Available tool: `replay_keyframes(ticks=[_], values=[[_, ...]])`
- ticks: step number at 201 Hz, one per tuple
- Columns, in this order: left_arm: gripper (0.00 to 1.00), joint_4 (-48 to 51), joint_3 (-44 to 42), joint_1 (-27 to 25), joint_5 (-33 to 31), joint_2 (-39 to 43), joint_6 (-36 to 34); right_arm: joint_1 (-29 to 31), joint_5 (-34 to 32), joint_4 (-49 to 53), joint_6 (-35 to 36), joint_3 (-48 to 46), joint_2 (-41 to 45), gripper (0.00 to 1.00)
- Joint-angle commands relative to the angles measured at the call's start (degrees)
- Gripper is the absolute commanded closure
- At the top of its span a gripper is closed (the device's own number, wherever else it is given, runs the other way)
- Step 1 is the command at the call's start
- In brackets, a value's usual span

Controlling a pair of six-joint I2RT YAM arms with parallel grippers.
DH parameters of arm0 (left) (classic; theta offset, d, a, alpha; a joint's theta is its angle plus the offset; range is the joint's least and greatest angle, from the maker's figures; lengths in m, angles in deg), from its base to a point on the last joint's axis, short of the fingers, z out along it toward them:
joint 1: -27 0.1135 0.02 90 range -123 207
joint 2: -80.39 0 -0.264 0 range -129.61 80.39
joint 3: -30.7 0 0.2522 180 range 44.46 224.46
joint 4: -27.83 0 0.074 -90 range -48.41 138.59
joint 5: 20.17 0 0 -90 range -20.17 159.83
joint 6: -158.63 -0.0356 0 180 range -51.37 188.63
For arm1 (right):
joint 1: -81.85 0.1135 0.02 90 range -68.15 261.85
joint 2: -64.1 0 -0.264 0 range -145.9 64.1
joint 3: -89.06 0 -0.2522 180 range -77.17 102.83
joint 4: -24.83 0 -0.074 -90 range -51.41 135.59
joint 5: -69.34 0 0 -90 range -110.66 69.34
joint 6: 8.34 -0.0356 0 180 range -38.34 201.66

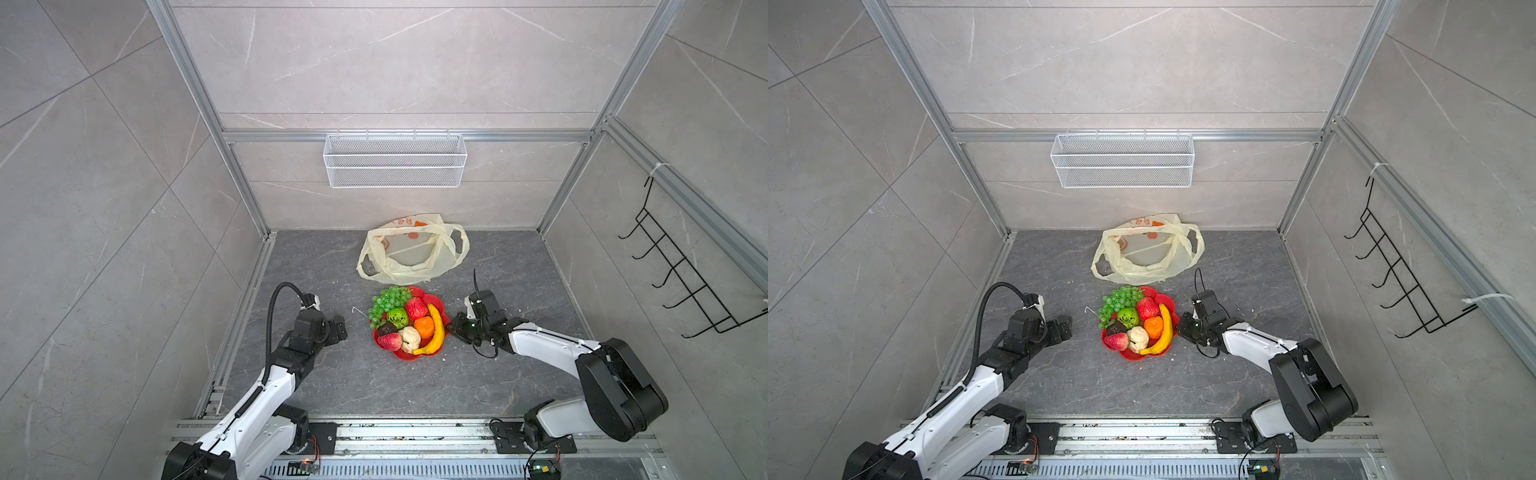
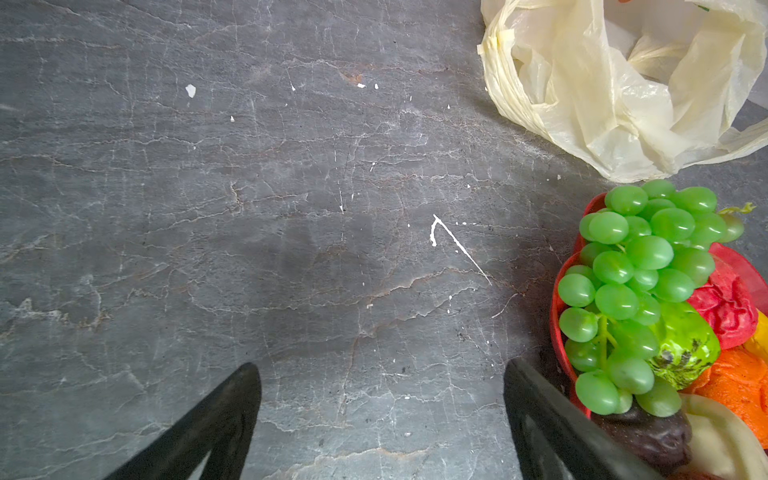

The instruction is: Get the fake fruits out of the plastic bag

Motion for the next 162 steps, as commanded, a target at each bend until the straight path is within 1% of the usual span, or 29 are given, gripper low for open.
replay_keyframes(ticks=[1, 42, 76, 115, 121, 124, 129, 137, 162], values=[[0.07, -1.8, 0.7, 0.0, -1.2, 0.5, -1.3, 0.1, -4.1, 5.3, 1.8, 2.2, 3.0, 0.69], [0.07, -1.8, 0.5, 0.0, -1.5, 0.8, -1.3, 0.0, -6.5, 8.5, 2.8, 2.5, 5.9, 0.61], [0.07, -2.0, 0.4, 0.0, -2.0, 0.7, -1.4, -0.1, -10.1, 13.2, 3.8, 2.9, 8.8, 0.59], [0.07, -1.9, 0.3, 0.0, -3.5, 1.1, -1.4, -0.1, -15.5, 20.1, 6.6, 3.7, 15.7, 0.57], [0.06, -1.6, 0.4, 0.0, -4.3, 1.3, -1.3, -0.1, -16.7, 21.4, 7.3, 4.0, 17.0, 0.56], [0.02, -1.4, 0.4, 0.0, -4.8, 1.5, -1.2, -0.1, -17.4, 22.0, 7.8, 4.0, 17.8, 0.55], [0.0, -1.2, 0.5, 0.0, -5.6, 1.8, -1.1, -0.1, -18.6, 23.1, 8.5, 4.4, 18.9, 0.55], [0.0, -0.6, 0.4, 0.0, -7.1, 2.5, -1.1, -0.1, -20.9, 24.6, 9.8, 4.8, 21.0, 0.52], [0.0, 1.6, 0.7, 0.0, -13.0, 5.8, -0.5, -0.1, -29.6, 27.1, 12.6, 5.1, 27.9, 0.36]])
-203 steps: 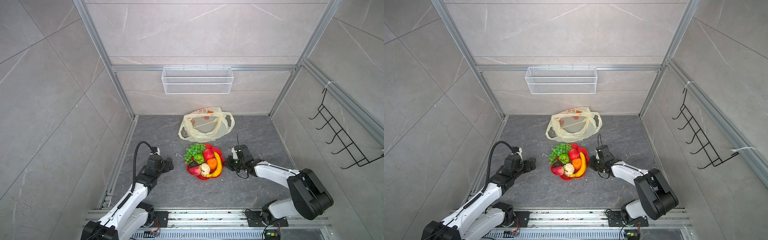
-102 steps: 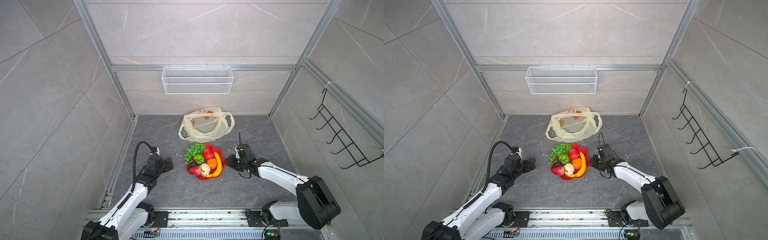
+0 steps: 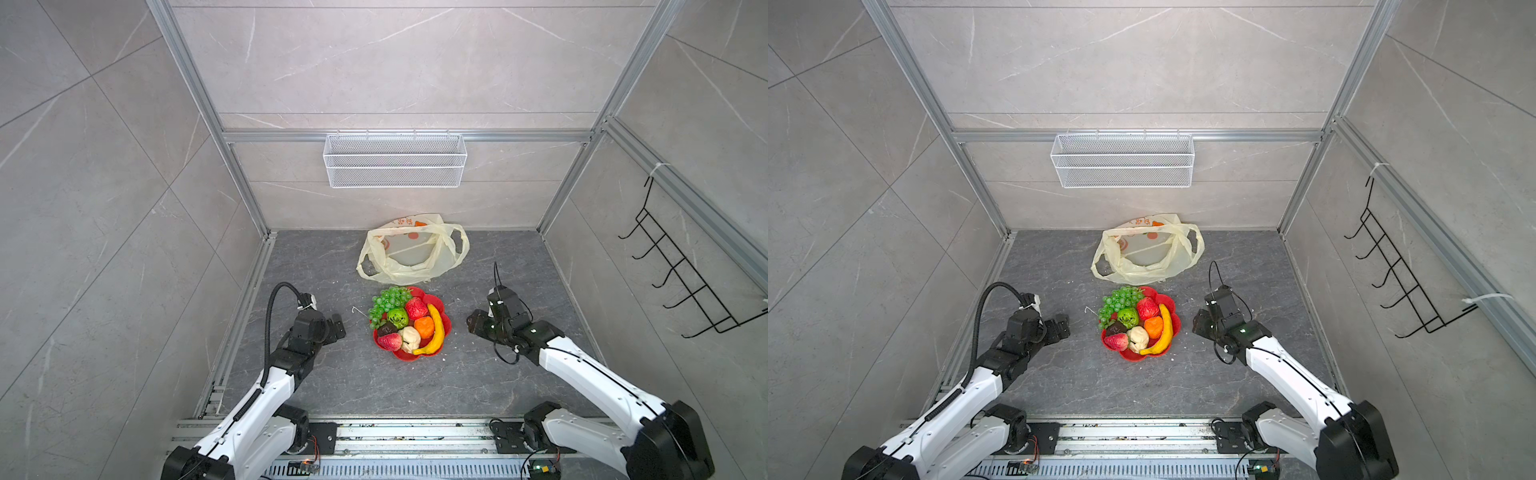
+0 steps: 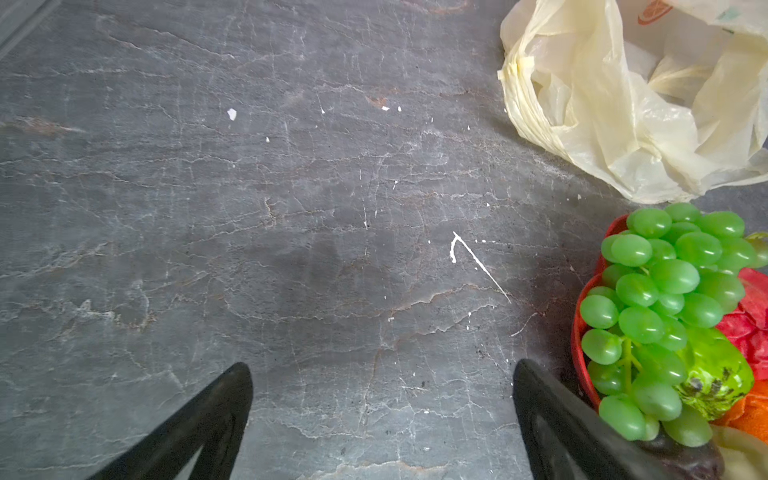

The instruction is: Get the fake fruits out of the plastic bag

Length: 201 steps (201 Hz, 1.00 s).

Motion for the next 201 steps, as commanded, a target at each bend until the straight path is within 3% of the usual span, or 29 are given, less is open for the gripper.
replay_keyframes(ticks=[1, 32, 51, 83, 96, 110, 128, 141, 162, 189, 201], values=[[0.0, 1.0, 0.7, 0.0, -7.6, 3.7, -0.4, -0.1, -11.0, 5.8, 4.4, 1.7, 6.1, 0.36], [0.0, 0.0, 0.9, 0.0, -17.0, 7.9, -0.6, -0.1, -21.2, 4.4, 8.9, 3.1, 9.4, 0.24], [0.0, -3.2, 0.6, 0.0, -25.6, 8.4, -1.4, -0.3, -28.3, 1.6, 10.8, 3.5, 7.6, 0.02], [0.0, -23.0, -4.7, 0.1, -36.4, 4.7, -11.4, -0.6, -33.2, -18.1, 21.4, -4.3, 8.7, 0.0], [0.0, -32.7, -5.9, 0.5, -35.5, -1.3, -18.7, -1.3, -35.2, -24.2, 25.9, -6.8, 7.3, 0.0], [0.0, -34.7, -3.5, 1.7, -33.8, -9.1, -21.1, -2.5, -35.4, -26.8, 29.3, -7.3, 4.1, 0.0], [0.0, -37.9, -0.5, 3.3, -31.9, -19.2, -23.6, -3.1, -32.8, -37.6, 32.8, -12.5, 1.9, 0.0], [0.0, -46.1, -2.3, 4.8, -25.7, -24.1, -27.7, -4.1, -28.5, -47.1, 34.2, -17.6, 0.4, 0.0], [0.0, -54.5, -5.6, 8.6, -15.6, -28.2, -29.0, -6.5, -27.8, -58.4, 35.8, -20.7, -8.5, 0.0], [0.0, -64.7, -7.4, 11.2, -8.7, -34.0, -30.3, -7.8, -23.2, -63.9, 39.3, -19.8, -15.6, 0.0], [0.0, -59.8, -6.9, 13.6, -3.9, -32.5, -28.1, -8.7, -19.9, -66.9, 41.0, -19.6, -17.3, 0.0]])
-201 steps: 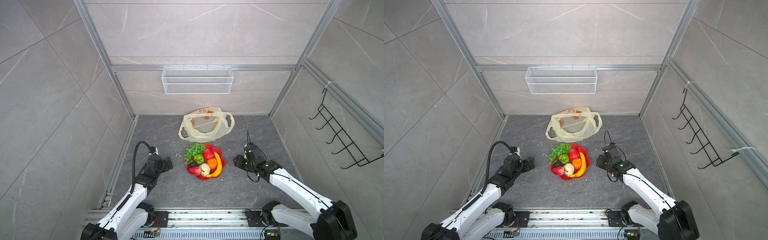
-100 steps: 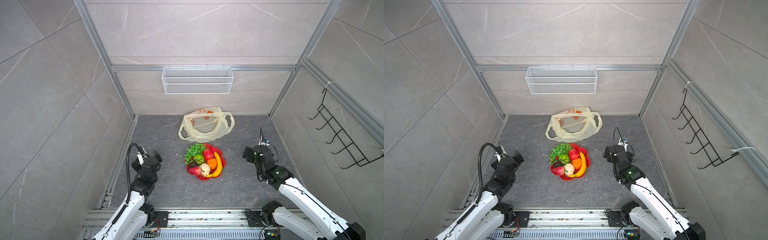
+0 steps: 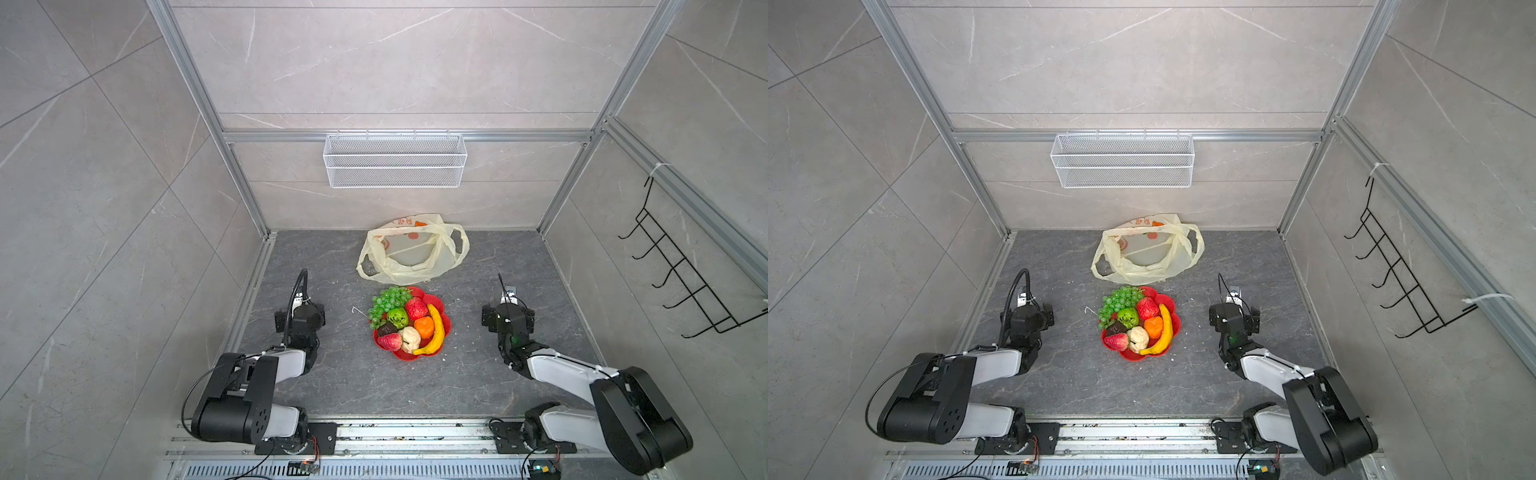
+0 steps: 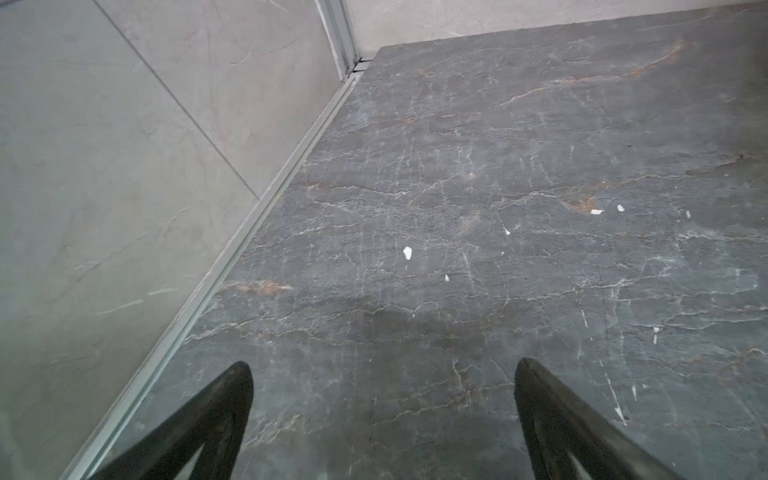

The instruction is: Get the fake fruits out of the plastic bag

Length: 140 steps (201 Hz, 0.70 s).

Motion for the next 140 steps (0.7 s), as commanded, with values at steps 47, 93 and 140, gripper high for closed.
replay_keyframes(ticks=[47, 93, 140], values=[[0.0, -9.6, 1.9, 6.3, 15.9, -4.8, 0.0, -8.9, 21.6, -19.7, 3.3, 0.4, -9.4, 0.0], [0.0, -5.8, 3.1, 8.1, 17.9, -4.1, 1.5, -10.8, 24.1, -20.2, 2.9, 0.9, -11.5, 0.01], [0.0, -5.6, 3.1, 8.1, 18.0, -4.0, 1.5, -10.7, 24.1, -20.1, 3.1, 0.9, -11.4, 0.0]])
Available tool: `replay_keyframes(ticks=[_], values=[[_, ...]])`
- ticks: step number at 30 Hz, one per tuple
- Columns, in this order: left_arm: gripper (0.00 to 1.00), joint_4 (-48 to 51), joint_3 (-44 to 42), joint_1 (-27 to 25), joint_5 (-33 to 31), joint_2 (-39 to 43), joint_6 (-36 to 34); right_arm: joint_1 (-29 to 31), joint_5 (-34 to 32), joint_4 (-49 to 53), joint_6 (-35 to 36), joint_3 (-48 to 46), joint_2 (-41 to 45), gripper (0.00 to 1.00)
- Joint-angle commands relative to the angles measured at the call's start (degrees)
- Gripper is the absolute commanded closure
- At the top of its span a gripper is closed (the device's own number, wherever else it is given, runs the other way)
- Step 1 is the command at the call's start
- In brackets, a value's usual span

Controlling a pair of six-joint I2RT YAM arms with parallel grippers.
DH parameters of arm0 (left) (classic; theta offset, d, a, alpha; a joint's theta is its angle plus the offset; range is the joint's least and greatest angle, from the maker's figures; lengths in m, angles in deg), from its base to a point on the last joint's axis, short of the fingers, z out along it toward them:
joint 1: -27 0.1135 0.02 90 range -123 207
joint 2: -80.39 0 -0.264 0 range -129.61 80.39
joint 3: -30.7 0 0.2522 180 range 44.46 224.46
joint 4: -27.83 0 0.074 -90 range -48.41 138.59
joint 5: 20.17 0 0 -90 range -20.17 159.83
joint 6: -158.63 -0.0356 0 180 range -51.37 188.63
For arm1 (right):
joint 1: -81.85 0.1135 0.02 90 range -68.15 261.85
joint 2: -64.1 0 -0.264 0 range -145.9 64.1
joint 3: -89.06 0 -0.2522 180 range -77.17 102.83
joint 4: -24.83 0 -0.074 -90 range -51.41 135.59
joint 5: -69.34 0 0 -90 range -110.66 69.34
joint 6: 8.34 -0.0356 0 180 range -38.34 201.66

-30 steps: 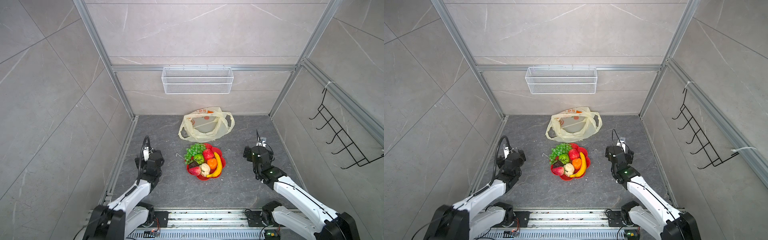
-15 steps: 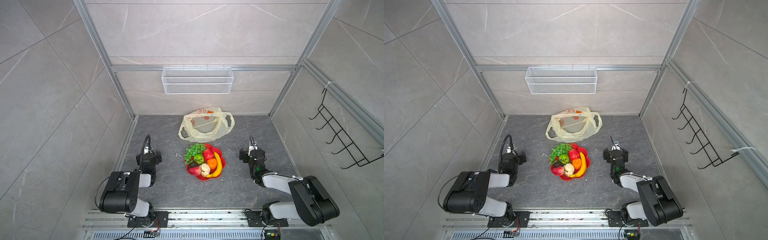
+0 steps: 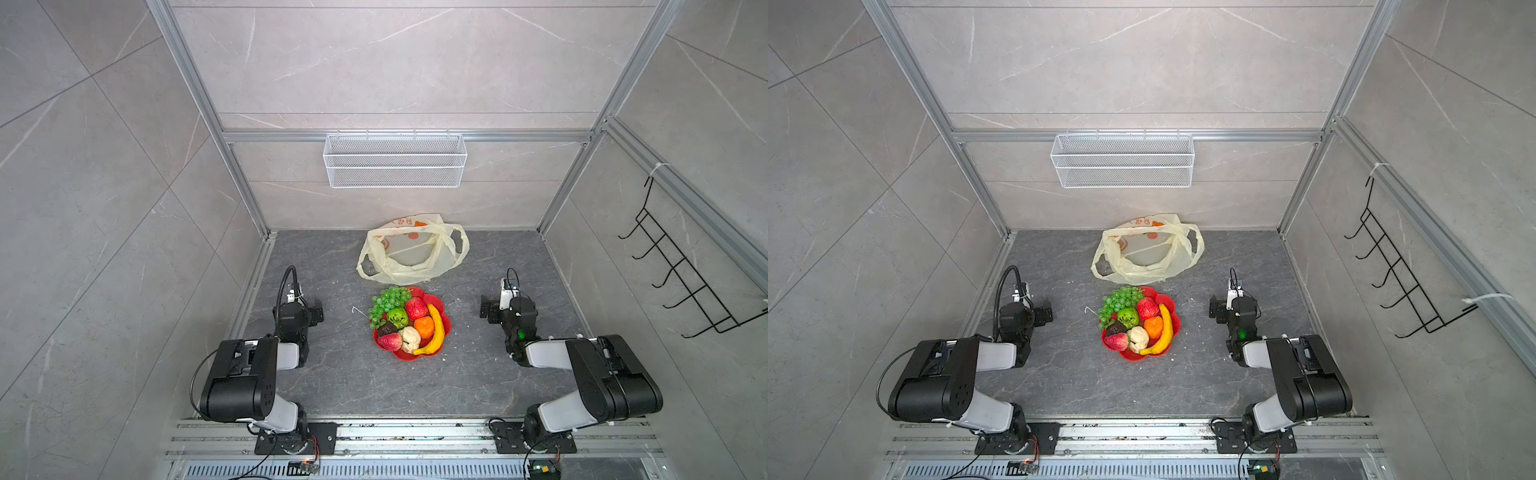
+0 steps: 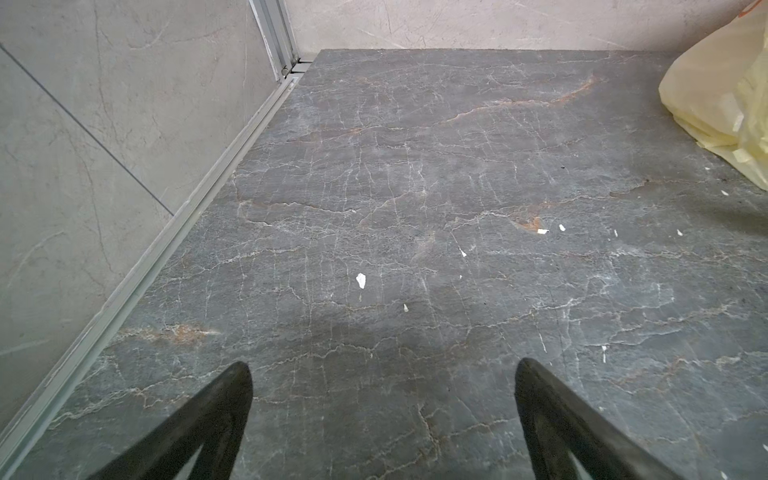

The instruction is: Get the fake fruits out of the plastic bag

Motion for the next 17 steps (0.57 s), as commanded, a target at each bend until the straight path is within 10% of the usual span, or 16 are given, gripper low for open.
replay_keyframes(ticks=[1, 17], values=[[0.0, -1.5, 1.2, 0.2, 0.9, 0.4, 1.2, 0.0, 1.0, -2.0, 0.2, 0.5, 0.1, 0.0], [0.0, -1.5, 1.2, 0.2, 0.9, 0.3, 1.1, -0.1, 1.0, -2.0, 0.1, 0.6, 0.0, 0.01]])
